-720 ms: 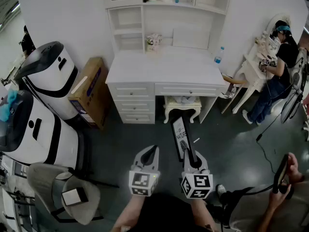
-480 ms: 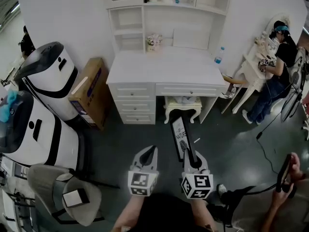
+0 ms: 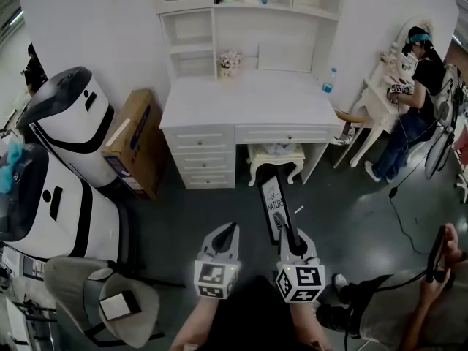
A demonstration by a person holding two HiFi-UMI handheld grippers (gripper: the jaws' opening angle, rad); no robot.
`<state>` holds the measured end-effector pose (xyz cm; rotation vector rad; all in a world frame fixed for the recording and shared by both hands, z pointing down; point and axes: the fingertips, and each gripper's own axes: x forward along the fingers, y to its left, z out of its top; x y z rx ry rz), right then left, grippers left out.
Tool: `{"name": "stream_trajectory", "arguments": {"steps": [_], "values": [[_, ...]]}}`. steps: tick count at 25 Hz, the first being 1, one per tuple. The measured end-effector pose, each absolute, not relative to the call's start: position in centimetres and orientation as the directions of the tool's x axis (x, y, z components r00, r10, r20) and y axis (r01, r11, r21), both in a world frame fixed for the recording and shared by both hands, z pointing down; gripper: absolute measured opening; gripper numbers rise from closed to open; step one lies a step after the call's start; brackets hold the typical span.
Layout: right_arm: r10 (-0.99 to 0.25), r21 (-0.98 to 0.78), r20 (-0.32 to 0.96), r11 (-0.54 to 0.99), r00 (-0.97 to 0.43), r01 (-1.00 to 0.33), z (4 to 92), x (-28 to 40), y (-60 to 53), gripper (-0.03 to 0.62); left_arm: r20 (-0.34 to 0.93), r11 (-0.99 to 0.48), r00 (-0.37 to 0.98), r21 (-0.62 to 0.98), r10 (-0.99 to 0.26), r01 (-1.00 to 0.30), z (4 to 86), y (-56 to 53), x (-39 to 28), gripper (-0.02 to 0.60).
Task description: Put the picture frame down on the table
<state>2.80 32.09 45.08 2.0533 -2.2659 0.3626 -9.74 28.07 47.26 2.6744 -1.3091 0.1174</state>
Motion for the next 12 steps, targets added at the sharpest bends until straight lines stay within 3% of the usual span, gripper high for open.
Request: {"name": "stream_trajectory", "arguments": {"steps": [12], "values": [[-0.974,-0.134,0.193,0.097,-0.122,-0.986,45.4,4.1,28.7,0.012,0.132,-0.581,0.593,0.12,-0.795,-0.805,47.5,24.9,-9.1,0.009]]}}
